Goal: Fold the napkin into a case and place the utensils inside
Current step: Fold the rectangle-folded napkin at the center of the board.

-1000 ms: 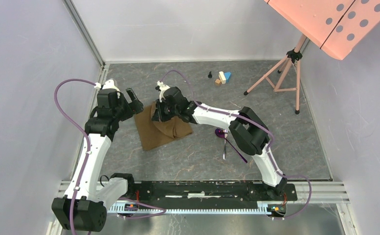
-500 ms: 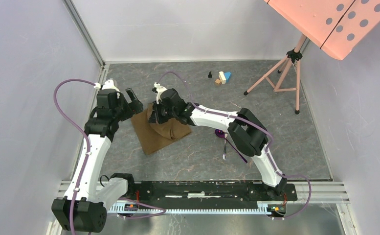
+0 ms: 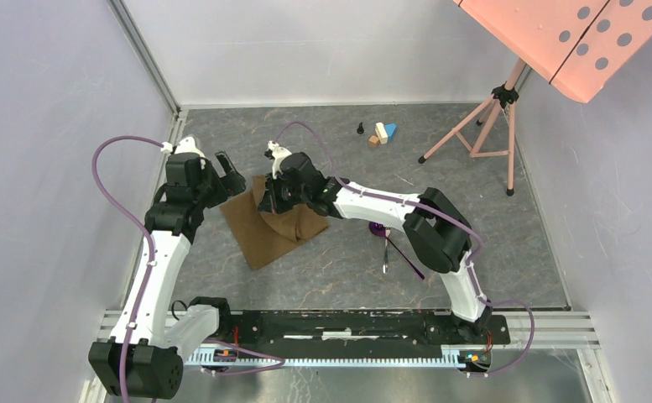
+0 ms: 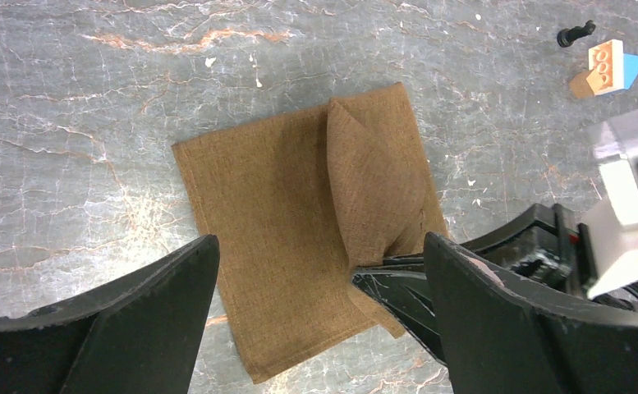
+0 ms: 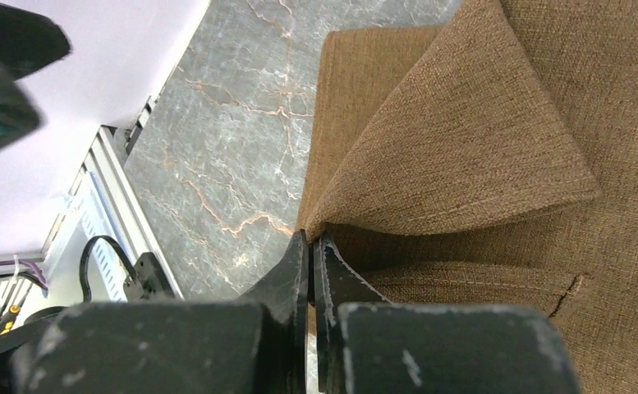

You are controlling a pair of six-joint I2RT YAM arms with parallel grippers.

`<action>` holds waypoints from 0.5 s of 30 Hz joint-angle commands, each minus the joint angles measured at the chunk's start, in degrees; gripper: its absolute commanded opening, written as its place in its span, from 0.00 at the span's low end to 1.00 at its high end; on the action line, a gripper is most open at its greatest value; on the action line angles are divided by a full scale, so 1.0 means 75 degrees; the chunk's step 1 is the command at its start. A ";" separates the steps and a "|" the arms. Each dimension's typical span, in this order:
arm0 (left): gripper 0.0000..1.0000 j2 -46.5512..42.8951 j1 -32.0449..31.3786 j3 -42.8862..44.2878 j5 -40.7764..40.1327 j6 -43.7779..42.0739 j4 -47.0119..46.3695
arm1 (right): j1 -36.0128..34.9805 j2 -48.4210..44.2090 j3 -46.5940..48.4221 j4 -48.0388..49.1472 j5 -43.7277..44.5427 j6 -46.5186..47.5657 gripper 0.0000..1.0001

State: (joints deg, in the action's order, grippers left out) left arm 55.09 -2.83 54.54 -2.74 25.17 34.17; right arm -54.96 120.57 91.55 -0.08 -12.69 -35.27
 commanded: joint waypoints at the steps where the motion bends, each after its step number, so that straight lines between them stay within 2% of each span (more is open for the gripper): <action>1: 1.00 -0.0144 0.0056 -0.0030 -0.0062 -0.0274 -0.0123 | -0.0026 -0.0585 -0.0010 0.0271 0.0087 0.0133 0.00; 15: 1.00 -0.0129 0.0076 -0.0030 -0.0050 -0.0274 -0.0137 | -0.0268 -0.0151 0.0059 0.0386 -0.0169 -0.0043 0.00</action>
State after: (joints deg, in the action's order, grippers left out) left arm 55.09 -2.59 54.43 -2.74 25.17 34.17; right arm -56.03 118.96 91.26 0.19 -13.08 -35.16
